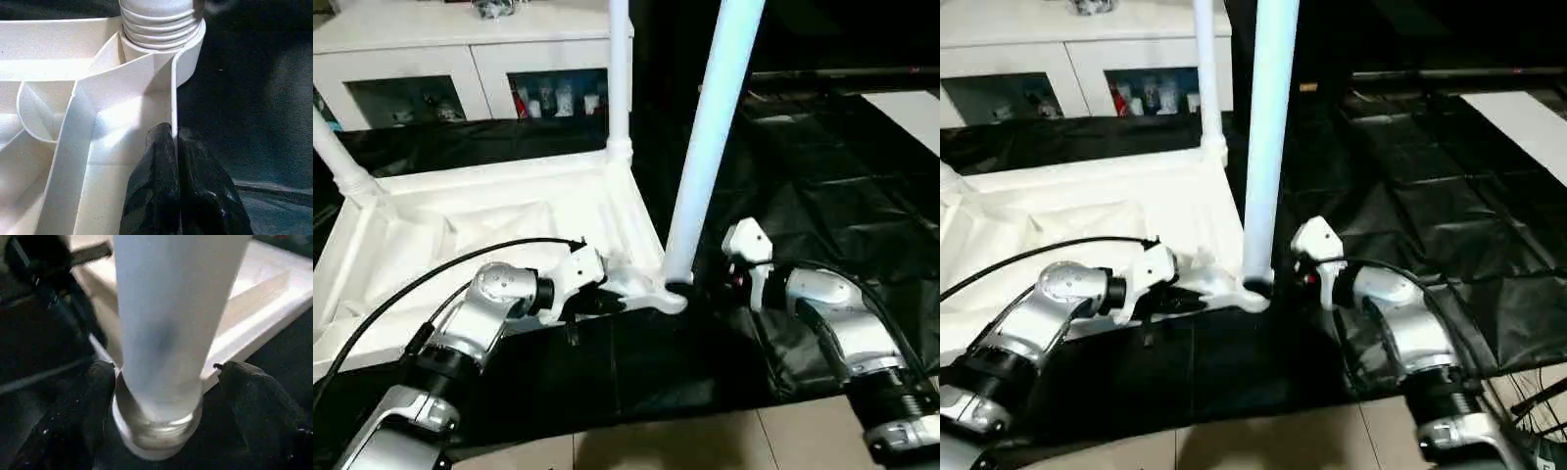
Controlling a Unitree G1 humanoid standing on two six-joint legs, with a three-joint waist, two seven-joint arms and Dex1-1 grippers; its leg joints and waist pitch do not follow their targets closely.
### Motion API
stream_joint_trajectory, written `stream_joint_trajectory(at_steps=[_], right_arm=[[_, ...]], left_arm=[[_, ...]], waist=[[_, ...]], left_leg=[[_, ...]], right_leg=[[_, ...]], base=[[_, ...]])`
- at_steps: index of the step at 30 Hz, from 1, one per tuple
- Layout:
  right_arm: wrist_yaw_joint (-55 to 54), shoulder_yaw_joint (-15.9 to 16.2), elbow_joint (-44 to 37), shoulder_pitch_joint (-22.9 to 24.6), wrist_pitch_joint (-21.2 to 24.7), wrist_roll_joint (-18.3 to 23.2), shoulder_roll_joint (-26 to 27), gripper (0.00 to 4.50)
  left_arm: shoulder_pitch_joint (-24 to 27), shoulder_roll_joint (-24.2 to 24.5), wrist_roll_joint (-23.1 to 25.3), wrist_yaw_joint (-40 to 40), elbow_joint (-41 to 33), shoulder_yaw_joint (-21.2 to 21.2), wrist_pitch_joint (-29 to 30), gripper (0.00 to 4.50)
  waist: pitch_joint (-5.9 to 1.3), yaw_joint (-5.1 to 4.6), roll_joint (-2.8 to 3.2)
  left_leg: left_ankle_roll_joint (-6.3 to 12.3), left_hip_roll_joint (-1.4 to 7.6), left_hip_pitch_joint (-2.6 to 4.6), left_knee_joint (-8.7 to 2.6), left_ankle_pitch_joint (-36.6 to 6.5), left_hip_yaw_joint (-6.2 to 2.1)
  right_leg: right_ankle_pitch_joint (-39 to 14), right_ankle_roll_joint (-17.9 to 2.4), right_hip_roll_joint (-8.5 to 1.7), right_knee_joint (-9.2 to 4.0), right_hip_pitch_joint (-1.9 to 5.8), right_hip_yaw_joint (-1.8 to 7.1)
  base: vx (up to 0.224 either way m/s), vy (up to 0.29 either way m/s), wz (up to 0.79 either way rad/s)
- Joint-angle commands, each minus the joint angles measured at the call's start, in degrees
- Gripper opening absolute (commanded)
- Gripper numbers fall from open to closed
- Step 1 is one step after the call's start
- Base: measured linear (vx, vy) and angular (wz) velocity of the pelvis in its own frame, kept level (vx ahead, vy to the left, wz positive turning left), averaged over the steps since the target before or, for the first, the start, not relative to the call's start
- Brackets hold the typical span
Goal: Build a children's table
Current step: Rotate leg to tighten
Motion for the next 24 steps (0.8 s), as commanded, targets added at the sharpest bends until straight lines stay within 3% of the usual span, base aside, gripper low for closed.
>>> stream_joint_trajectory(at_steps=[1, 5, 11, 12, 15, 17, 24], right_arm=[[0.21, 1.11, -0.10, 0.17, -0.53, -1.18, -0.06, 3.71], [-0.05, 1.86, 1.03, 0.14, -1.18, -2.28, 0.63, 3.71], [-0.10, 2.21, 2.30, -0.46, -1.50, -2.15, 1.23, 3.71], [-0.13, 2.25, 2.42, -0.51, -1.57, -2.21, 1.24, 3.45], [-0.36, 2.22, 3.24, -0.83, -2.16, -2.46, 1.45, 3.34], [-0.35, 2.00, 3.60, -0.95, -2.36, -2.57, 1.66, 3.04], [-0.32, 1.90, 4.39, -1.03, -2.86, -2.77, 1.84, 2.73]], left_arm=[[1.20, 0.00, -0.84, -1.91, -1.09, -1.40, 0.55, 0.00], [1.35, -0.30, -0.83, -1.52, -1.53, -1.44, 0.73, 0.00], [1.57, -0.19, -0.74, -1.45, -2.18, -1.36, 1.35, 0.00], [1.58, -0.17, -0.72, -1.42, -2.20, -1.36, 1.38, 0.00], [1.64, -0.09, -0.57, -1.22, -2.27, -1.41, 1.50, 0.00], [1.70, -0.02, -0.54, -1.17, -2.37, -1.44, 1.57, 0.00], [1.49, -0.10, -0.41, -1.06, -2.18, -1.55, 1.55, 0.00]], waist=[[-3.23, 0.19, -0.98], [-3.39, 0.19, -0.98], [-3.34, 0.28, -1.17], [-3.32, 0.28, -1.14], [-3.29, 0.24, -1.09], [-3.27, 0.21, -1.20], [-3.32, 0.21, -1.08]], left_leg=[[6.15, 2.62, -0.06, -3.03, -7.21, -0.90], [7.34, 2.50, -0.19, -2.73, -5.35, -0.85], [7.42, 2.57, -0.13, -2.70, -5.81, -0.87], [7.38, 2.55, -0.12, -2.69, -5.96, -0.86], [6.97, 2.58, -0.08, -2.70, -6.52, -0.90], [6.76, 2.52, -0.11, -2.70, -6.96, -0.90], [6.53, 2.48, -0.08, -2.63, -7.06, -0.93]], right_leg=[[-7.59, -13.74, -3.16, -3.32, 3.16, 2.63], [-3.92, -14.78, -3.12, -2.89, 3.28, 2.56], [-5.01, -14.89, -3.16, -2.90, 3.34, 2.55], [-5.25, -14.86, -3.13, -2.93, 3.30, 2.55], [-5.93, -14.68, -3.11, -2.95, 3.25, 2.57], [-6.48, -14.55, -3.10, -2.98, 3.28, 2.57], [-6.41, -14.41, -3.09, -2.93, 3.30, 2.59]], base=[[0.000, 0.000, 0.00], [0.000, 0.000, 0.00], [0.000, 0.000, 0.00], [0.000, 0.000, 0.00], [0.000, 0.000, 0.00], [0.000, 0.000, 0.00], [0.000, 0.000, 0.00]])
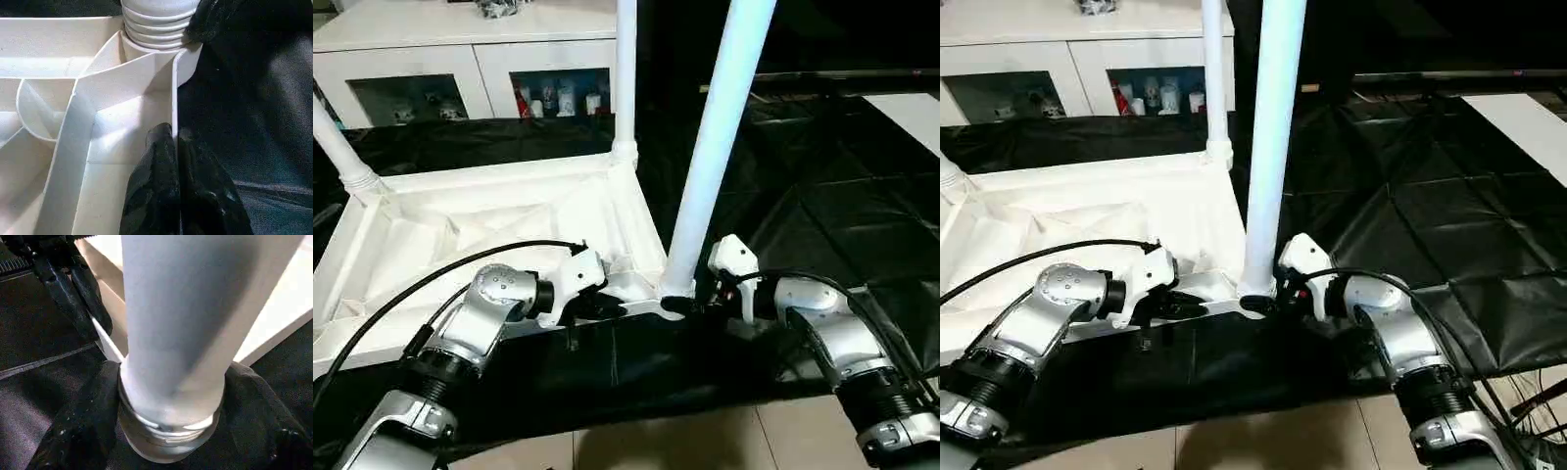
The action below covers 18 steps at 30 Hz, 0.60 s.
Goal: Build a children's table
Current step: Rotate leg to tighten
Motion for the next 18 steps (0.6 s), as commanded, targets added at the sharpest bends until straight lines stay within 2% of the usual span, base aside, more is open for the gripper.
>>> stream_joint_trajectory(at_steps=[1, 7, 10, 12, 16, 18], right_arm=[[-0.05, 0.53, 0.35, -0.58, -0.42, -0.62, 0.08, 2.71], [-0.15, 0.74, 0.94, -0.37, -1.05, -0.79, 0.56, 2.69], [-1.45, -0.04, 1.41, -0.62, -1.73, -0.19, 1.93, 2.69], [-4.02, -0.72, 2.22, -1.05, -1.72, -0.27, 3.38, 2.69], [-13.86, -2.79, 5.69, -2.95, -0.17, -1.23, 8.07, 2.69], [-18.72, -4.18, 7.01, -3.98, 1.09, -1.01, 10.63, 2.69]], left_arm=[[0.89, -0.22, -0.39, -1.03, -0.43, -1.24, -0.01, 0.00], [0.65, -0.26, -0.28, -0.87, 0.07, -1.19, -0.25, 0.00], [0.52, -0.33, -0.20, -0.53, 0.23, -1.09, -0.31, 0.00], [0.30, -0.57, 0.07, 0.29, 0.55, -0.98, -0.12, 0.00], [-1.39, -2.03, 1.37, 4.09, 3.43, -0.52, 0.62, 0.00], [-2.52, -2.89, 2.06, 6.24, 5.22, -0.27, 1.11, 0.00]], waist=[[-3.41, 0.18, -0.94], [-3.45, 0.19, -1.03], [-3.38, 0.19, -1.00], [-3.19, 0.03, -0.97], [-2.79, -0.73, -0.99], [-2.78, -1.15, -0.93]], left_leg=[[6.58, 2.47, -0.11, -3.07, -6.90, -0.90], [6.99, 2.43, -0.17, -2.96, -6.38, -0.91], [6.57, 2.47, -0.11, -2.97, -7.42, -0.91], [5.79, 2.46, -0.18, -3.12, -8.68, -0.96], [2.51, 2.35, -0.04, -3.62, -12.56, -1.25], [1.36, 2.36, -0.05, -3.80, -13.46, -1.44]], right_leg=[[-6.14, -14.49, -3.04, -3.19, 3.34, 2.55], [-5.02, -14.83, -3.01, -3.01, 3.39, 2.52], [-6.99, -14.53, -3.08, -3.20, 3.29, 2.54], [-9.03, -14.21, -3.09, -3.41, 3.21, 2.53], [-17.81, -11.61, -3.14, -4.24, 2.97, 2.50], [-18.98, -10.99, -3.15, -4.28, 2.96, 2.49]], base=[[0.000, 0.000, 0.00], [0.000, 0.000, 0.00], [0.000, 0.000, 0.00], [0.000, 0.000, 0.00], [0.000, 0.000, 0.00], [0.000, 0.000, 0.00]])
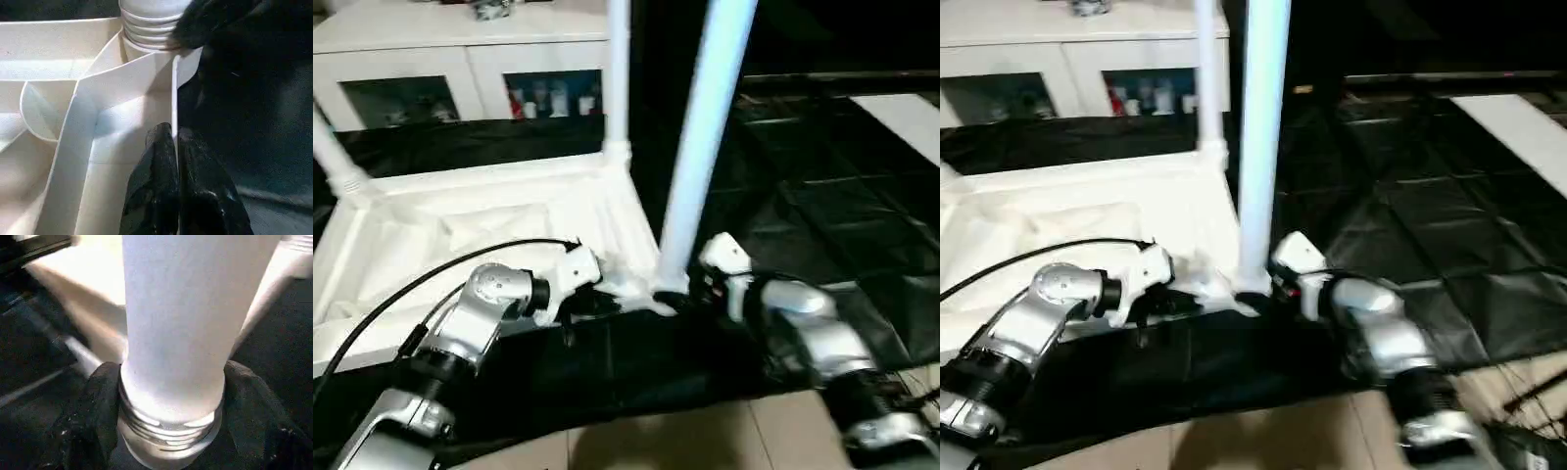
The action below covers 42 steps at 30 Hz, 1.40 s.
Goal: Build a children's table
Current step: Rotate leg to tighten
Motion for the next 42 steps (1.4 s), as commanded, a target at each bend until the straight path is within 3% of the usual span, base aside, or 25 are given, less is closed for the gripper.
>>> stream_joint_trajectory(at_steps=[1, 5, 8, 12, 16, 19, 21, 23, 25, 29, 33, 35, 37, 38, 40, 42], right_arm=[[-6.78, -2.16, 1.39, -2.36, 1.64, 0.47, 2.49, 2.69], [-16.63, -3.78, 4.65, -4.61, 3.04, -0.80, 6.53, 2.69], [-24.84, -4.09, 8.77, -6.71, 3.44, -3.25, 9.25, 2.69], [-30.83, -4.32, 11.75, -8.11, 3.56, -4.71, 11.89, 2.69], [-34.78, -5.06, 15.04, -9.46, 2.70, -4.38, 14.83, 2.69], [-33.36, -4.88, 16.57, -10.22, 1.14, -3.91, 16.47, 2.69], [-30.98, -4.92, 15.88, -9.91, 1.10, -2.92, 16.66, 2.69], [-28.86, -5.28, 15.00, -9.49, 1.08, -1.88, 16.94, 3.24], [-28.21, -5.43, 14.66, -9.31, 0.62, -1.62, 16.97, 3.38], [-27.93, -5.29, 13.70, -9.14, -0.82, -2.13, 15.87, 3.80], [-19.54, -4.23, 8.71, -7.59, 0.09, -1.87, 10.97, 3.80], [-16.81, -3.73, 7.51, -6.90, 0.11, -1.79, 9.47, 3.80], [-9.32, -2.17, 4.32, -4.78, -1.04, -1.11, 5.48, 3.80], [-2.31, -1.18, 1.35, -2.74, -1.86, 0.29, 2.14, 3.80], [4.61, -0.78, -1.47, -0.80, -1.76, 2.16, -0.90, 3.80], [8.76, -0.93, -3.13, 0.32, -1.57, 3.35, -3.34, 3.80]], left_arm=[[-0.68, -1.78, 1.00, 2.11, 1.81, -1.38, 0.82, 0.00], [-3.22, -4.21, 2.17, 7.25, 5.33, -0.87, 2.07, 0.00], [-6.09, -6.97, 3.54, 13.89, 10.27, -0.01, 2.85, 0.00], [-8.72, -9.55, 4.23, 18.80, 14.73, 0.89, 3.85, 0.00], [-10.81, -11.92, 4.60, 22.01, 18.00, 1.12, 4.03, 0.00], [-11.47, -12.97, 4.83, 21.88, 19.13, 0.82, 2.97, 0.00], [-11.25, -12.80, 5.03, 21.41, 18.99, 0.57, 2.53, 0.00], [-10.96, -12.41, 5.30, 20.82, 18.95, 0.18, 1.85, 0.00], [-10.65, -11.96, 5.61, 20.41, 18.69, -0.18, 1.13, 0.00], [-9.66, -11.03, 5.53, 18.94, 17.79, -0.23, 0.78, 0.00], [-6.92, -8.53, 5.11, 14.10, 14.49, -0.99, -2.42, 0.00], [-5.99, -7.85, 4.61, 12.08, 13.38, -1.34, -4.45, 0.00], [-3.28, -6.02, 2.79, 6.53, 9.73, -2.07, -6.86, 0.00], [-1.12, -4.51, 1.35, 2.40, 6.60, -2.58, -6.89, 0.00], [0.67, -2.94, 0.84, -0.23, 3.71, -3.25, -6.10, 0.00], [2.22, -1.68, 0.50, -1.79, 1.38, -3.62, -5.66, 0.00]], waist=[[-3.15, 0.32, -0.25], [-3.29, 0.14, 0.05], [-3.47, 0.20, 0.00], [-3.64, 0.53, -0.30], [-3.38, 1.13, -0.55], [-3.08, 1.11, -0.34], [-3.14, 1.12, -0.36], [-3.20, 1.14, -0.31], [-3.25, 1.15, -0.32], [-3.12, 1.03, -0.26], [-3.12, 0.90, -0.30], [-3.24, 0.97, -0.76], [-3.27, 1.16, -0.82], [-3.27, 1.49, -1.03], [-3.26, 1.76, -0.90], [-3.31, 1.84, -0.78]], left_leg=[[1.46, 2.22, 0.08, -4.30, -13.86, -1.37], [1.06, 2.04, 0.26, -4.21, -12.96, -1.27], [1.08, 1.92, 0.49, -3.98, -11.69, -1.04], [2.37, 1.86, 0.18, -3.78, -8.92, -0.98], [2.57, 1.96, 0.34, -3.98, -10.79, -0.98], [1.70, 1.99, 0.52, -4.33, -14.13, -1.16], [1.54, 2.02, 0.44, -4.41, -14.42, -1.24], [1.69, 2.06, 0.45, -4.39, -14.28, -1.23], [2.12, 2.04, 0.28, -4.34, -13.61, -1.18], [2.05, 2.07, 0.22, -4.44, -14.20, -1.22], [2.13, 2.20, 0.20, -4.52, -14.81, -1.32], [3.03, 2.25, 0.03, -4.37, -13.42, -1.21], [3.76, 2.25, -0.07, -4.32, -12.08, -1.26], [5.06, 2.50, -0.20, -4.12, -10.87, -1.14], [6.40, 2.55, -0.14, -3.94, -9.62, -0.93], [6.47, 2.56, -0.01, -4.00, -8.67, -0.88]], right_leg=[[-19.03, -10.73, -3.22, -4.88, 2.76, 2.56], [-14.77, -11.90, -3.07, -4.54, 2.68, 2.68], [-11.08, -13.02, -2.97, -4.29, 2.66, 2.77], [-6.78, -13.96, -3.05, -3.86, 3.06, 2.79], [-10.99, -12.98, -3.28, -4.41, 2.98, 2.74], [-16.35, -11.39, -3.31, -4.95, 2.74, 2.67], [-16.48, -10.79, -3.30, -4.96, 2.80, 2.71], [-15.34, -10.89, -3.32, -4.88, 2.77, 2.79], [-13.47, -11.39, -3.35, -4.70, 2.88, 2.80], [-15.16, -11.33, -3.38, -4.90, 2.85, 2.71], [-15.84, -11.11, -3.38, -4.97, 2.81, 2.72], [-13.25, -11.50, -3.34, -4.68, 3.03, 2.75], [-12.28, -11.75, -3.42, -4.54, 3.23, 2.65], [-11.29, -11.87, -3.71, -4.39, 3.44, 2.85], [-9.21, -12.84, -3.61, -4.13, 3.11, 2.96], [-8.73, -13.63, -3.42, -4.02, 3.00, 2.83]], base=[[0.000, 0.000, 0.00], [0.000, 0.000, 0.00], [0.000, 0.000, 0.00], [0.000, 0.000, 0.00], [0.000, 0.000, 0.00], [0.000, 0.000, 0.00], [0.000, 0.000, 0.00], [0.000, 0.000, 0.00], [0.000, 0.000, 0.00], [0.000, 0.000, 0.00], [0.000, 0.000, 0.00], [0.000, 0.000, 0.00], [0.000, 0.000, 0.00], [0.000, 0.000, 0.00], [0.000, 0.000, 0.00], [0.000, 0.000, 0.00]])
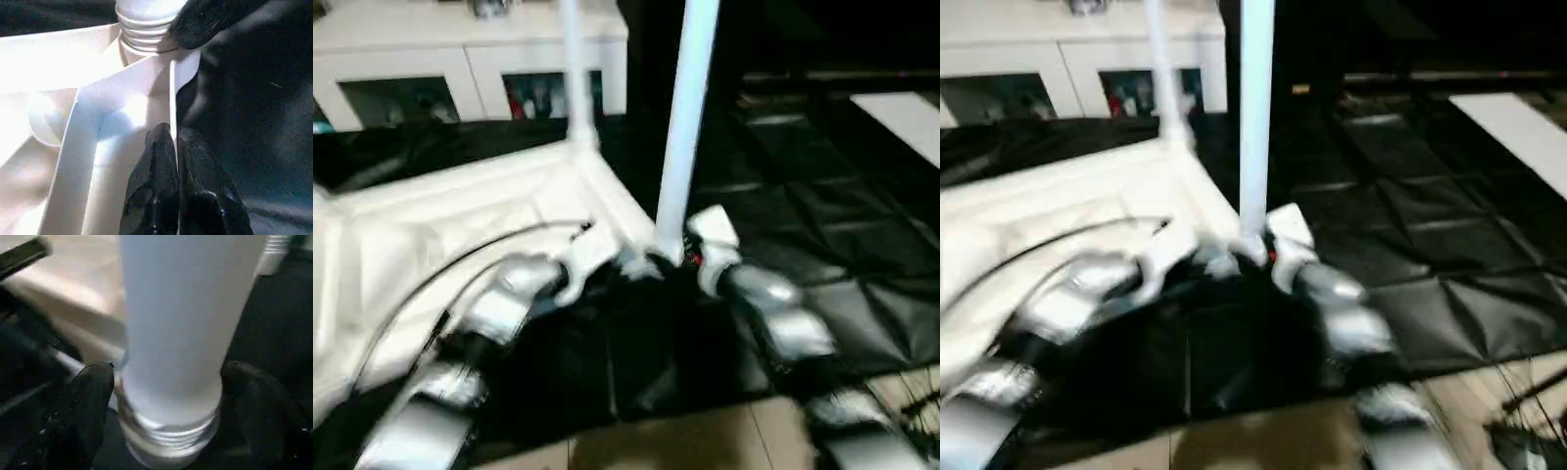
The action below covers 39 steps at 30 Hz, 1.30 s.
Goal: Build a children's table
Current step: Rotate leg to tighten
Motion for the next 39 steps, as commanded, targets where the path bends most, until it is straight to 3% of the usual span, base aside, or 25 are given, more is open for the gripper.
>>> stream_joint_trajectory(at_steps=[1, 5, 8, 11, 19, 25, 31, 39], right_arm=[[4.46, 0.69, -3.27, 0.60, -0.32, 1.77, -0.91, 3.80], [11.33, 1.29, -6.15, 2.10, 0.63, 3.23, -5.18, 3.80], [13.41, 2.32, -7.36, 2.62, 0.92, 3.16, -6.87, 3.80], [13.39, 3.25, -5.74, 2.27, -0.78, 0.93, -7.02, 3.80], [11.83, 3.86, -4.19, 1.39, -1.91, -0.13, -6.29, 3.80], [11.60, 3.81, -2.33, 0.38, -2.50, -0.76, -5.65, 3.44], [11.13, 4.02, -0.87, -0.16, -3.07, -0.92, -5.19, 2.78], [10.98, 4.18, 0.45, -0.49, -3.83, -1.06, -4.61, 2.65]], left_arm=[[2.79, -0.37, -1.27, -2.82, -0.59, -2.71, 0.17, 0.00], [5.55, 1.70, -2.65, -5.68, -4.70, -2.81, 1.08, 0.00], [6.18, 2.14, -2.86, -6.38, -6.13, -2.38, 1.62, 0.00], [5.82, 2.05, -2.64, -6.53, -6.24, -2.09, 2.06, 0.00], [5.24, 2.10, -2.45, -6.19, -6.63, -2.14, 2.99, 0.00], [5.03, 2.48, -2.28, -6.30, -6.32, -1.96, 2.92, 0.00], [4.56, 2.65, -2.01, -6.33, -5.60, -1.94, 2.90, 0.00], [4.60, 2.68, -1.97, -6.38, -5.53, -2.01, 3.10, 0.00]], waist=[[-3.33, 0.29, -0.72], [-3.19, 0.27, -0.46], [-2.99, 0.19, -0.53], [-3.05, 0.14, -0.53], [-3.30, 0.22, -0.47], [-3.28, 0.19, -0.35], [-3.30, 0.20, -0.33], [-3.29, 0.14, -0.31]], left_leg=[[6.52, 2.68, -0.36, -3.34, -8.46, -0.96], [6.18, 2.72, -0.14, -3.47, -9.65, -0.97], [4.67, 2.59, -0.13, -3.67, -12.47, -1.05], [4.08, 2.53, -0.14, -3.66, -12.32, -1.08], [4.86, 2.49, -0.16, -3.43, -10.05, -1.04], [4.42, 2.50, -0.16, -3.49, -10.77, -1.10], [4.54, 2.49, -0.13, -3.43, -10.71, -1.06], [4.20, 2.54, -0.10, -3.50, -11.46, -1.13]], right_leg=[[-7.70, -14.04, -3.40, -3.79, 3.12, 2.84], [-8.70, -14.47, -3.24, -3.89, 2.93, 2.79], [-14.99, -12.69, -3.31, -4.62, 2.91, 2.76], [-16.03, -12.04, -3.33, -4.75, 2.77, 2.80], [-10.38, -13.65, -3.19, -4.13, 2.95, 2.75], [-11.02, -13.65, -3.20, -4.17, 3.00, 2.73], [-10.59, -13.86, -3.21, -4.12, 3.00, 2.72], [-11.60, -13.62, -3.23, -4.17, 3.01, 2.72]], base=[[0.000, 0.000, 0.00], [0.000, 0.000, 0.00], [0.000, 0.000, 0.00], [0.000, 0.000, 0.00], [0.000, 0.000, 0.00], [0.000, 0.000, 0.00], [0.000, 0.000, 0.00], [0.000, 0.000, 0.00]])
